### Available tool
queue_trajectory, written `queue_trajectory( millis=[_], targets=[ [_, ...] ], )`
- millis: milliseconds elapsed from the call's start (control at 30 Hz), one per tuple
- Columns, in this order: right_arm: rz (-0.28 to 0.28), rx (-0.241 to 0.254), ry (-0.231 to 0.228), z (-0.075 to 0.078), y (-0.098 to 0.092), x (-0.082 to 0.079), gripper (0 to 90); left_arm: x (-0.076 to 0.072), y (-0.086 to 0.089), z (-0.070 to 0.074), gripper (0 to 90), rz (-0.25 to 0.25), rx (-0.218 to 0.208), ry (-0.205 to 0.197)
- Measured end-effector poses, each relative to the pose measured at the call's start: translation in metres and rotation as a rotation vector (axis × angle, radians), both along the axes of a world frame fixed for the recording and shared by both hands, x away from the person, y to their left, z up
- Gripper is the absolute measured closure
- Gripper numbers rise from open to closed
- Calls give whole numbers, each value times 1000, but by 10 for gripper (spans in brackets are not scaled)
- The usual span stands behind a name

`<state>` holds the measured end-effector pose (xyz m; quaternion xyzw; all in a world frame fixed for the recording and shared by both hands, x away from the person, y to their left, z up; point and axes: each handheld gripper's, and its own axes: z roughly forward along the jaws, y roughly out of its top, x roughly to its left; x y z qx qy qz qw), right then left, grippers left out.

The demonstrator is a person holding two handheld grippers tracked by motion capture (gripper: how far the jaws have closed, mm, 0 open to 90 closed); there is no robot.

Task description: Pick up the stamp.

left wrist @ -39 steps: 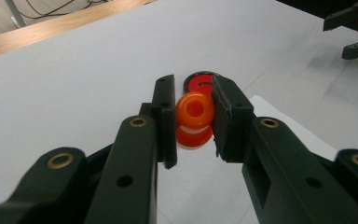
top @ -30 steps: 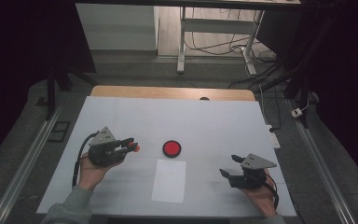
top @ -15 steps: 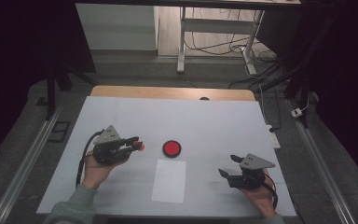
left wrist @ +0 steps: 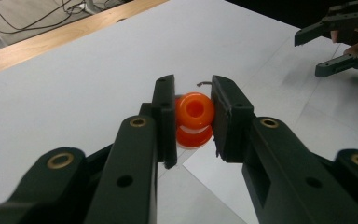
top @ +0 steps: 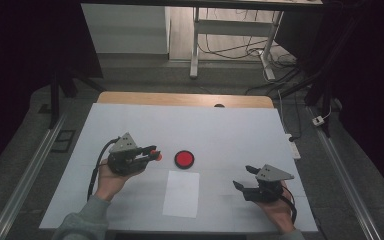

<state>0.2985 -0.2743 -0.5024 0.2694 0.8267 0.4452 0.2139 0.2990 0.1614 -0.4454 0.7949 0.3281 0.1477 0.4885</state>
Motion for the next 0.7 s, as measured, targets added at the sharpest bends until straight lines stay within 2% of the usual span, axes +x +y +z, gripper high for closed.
queue_trajectory(
  millis=[433,700],
  targets=[
    [4,11,1,1,4,0,268,7,-18,5,721,-47,13,-13],
    [6,13,1,1,7,0,269,13,-29,5,721,-78,-1,-7]
  ],
)
